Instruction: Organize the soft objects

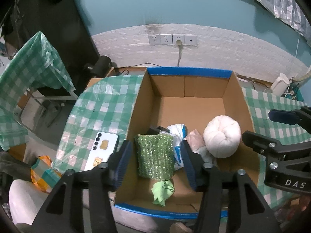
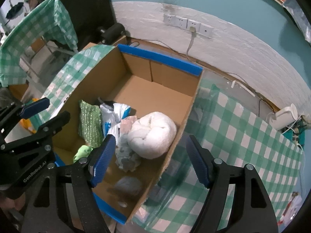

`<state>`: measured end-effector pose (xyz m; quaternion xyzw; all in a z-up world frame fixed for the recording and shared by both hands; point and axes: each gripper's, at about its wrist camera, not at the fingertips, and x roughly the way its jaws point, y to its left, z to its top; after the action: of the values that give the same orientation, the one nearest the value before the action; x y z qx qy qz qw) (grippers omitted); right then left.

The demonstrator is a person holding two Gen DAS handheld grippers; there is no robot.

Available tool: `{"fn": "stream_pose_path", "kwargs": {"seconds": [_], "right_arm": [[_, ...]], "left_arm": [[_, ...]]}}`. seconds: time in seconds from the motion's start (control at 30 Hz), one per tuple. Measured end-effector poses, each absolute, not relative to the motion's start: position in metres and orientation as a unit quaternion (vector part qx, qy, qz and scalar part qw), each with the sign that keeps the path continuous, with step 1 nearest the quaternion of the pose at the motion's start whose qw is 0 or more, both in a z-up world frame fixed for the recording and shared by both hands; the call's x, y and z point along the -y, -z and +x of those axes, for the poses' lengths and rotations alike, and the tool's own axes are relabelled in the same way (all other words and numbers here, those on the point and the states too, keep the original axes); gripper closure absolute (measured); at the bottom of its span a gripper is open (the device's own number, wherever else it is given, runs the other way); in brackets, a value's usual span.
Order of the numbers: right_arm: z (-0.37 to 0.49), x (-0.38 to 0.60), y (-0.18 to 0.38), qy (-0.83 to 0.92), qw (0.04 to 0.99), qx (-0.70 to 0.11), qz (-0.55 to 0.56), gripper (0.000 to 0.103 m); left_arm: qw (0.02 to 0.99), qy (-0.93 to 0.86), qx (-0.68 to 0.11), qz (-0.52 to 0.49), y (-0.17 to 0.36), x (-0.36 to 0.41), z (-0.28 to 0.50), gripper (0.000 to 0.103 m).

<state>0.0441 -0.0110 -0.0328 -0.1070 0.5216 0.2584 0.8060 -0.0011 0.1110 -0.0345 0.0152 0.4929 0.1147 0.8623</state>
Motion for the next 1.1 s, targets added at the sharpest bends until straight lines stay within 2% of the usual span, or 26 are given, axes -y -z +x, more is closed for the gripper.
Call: {"fn": "stream_pose_path", "kwargs": {"seconds": [0.07,0.13,0.37,0.6,0.73,0.87,0.93,1.1], "right_arm": [[0.043,0.016,0.027,-0.257,0.81,-0.517,-0.103,0.028],[0.042,0.022,0.021,-0.252,0.814,-0.514,-0.098,0.027],[0.035,0.044,-0.001,-0.241,0.83,-0.497,-0.078,0.025],[0.027,0.064,-0.02,-0.224,0.847,-0.477,-0.071,0.022],[0.022,0.076,-0.029,-0.217,0.856,-0.464,-0.068,0.022],[0.017,0.088,-0.034,-0.206,0.864,-0.454,-0.069,0.021],[0.015,0.094,-0.036,-0.202,0.867,-0.451,-0.068,0.021],[0.011,0.108,-0.041,-0.196,0.873,-0.442,-0.06,0.021]], "left_arm": [[0.864,-0.112,-0.491,0.009,0.03,-0.111,-0.002,0.042],[0.867,-0.11,-0.486,0.005,0.026,-0.11,-0.003,0.032],[0.877,-0.111,-0.468,0.012,0.01,-0.094,-0.006,0.017],[0.886,-0.111,-0.449,0.036,-0.003,-0.076,-0.01,0.016],[0.891,-0.11,-0.439,0.026,-0.011,-0.072,-0.013,0.009],[0.899,-0.123,-0.42,0.026,-0.021,-0.066,-0.017,0.007],[0.902,-0.124,-0.412,0.033,-0.026,-0.062,-0.019,0.002],[0.906,-0.111,-0.407,0.024,-0.035,-0.056,-0.022,0.001]]}}
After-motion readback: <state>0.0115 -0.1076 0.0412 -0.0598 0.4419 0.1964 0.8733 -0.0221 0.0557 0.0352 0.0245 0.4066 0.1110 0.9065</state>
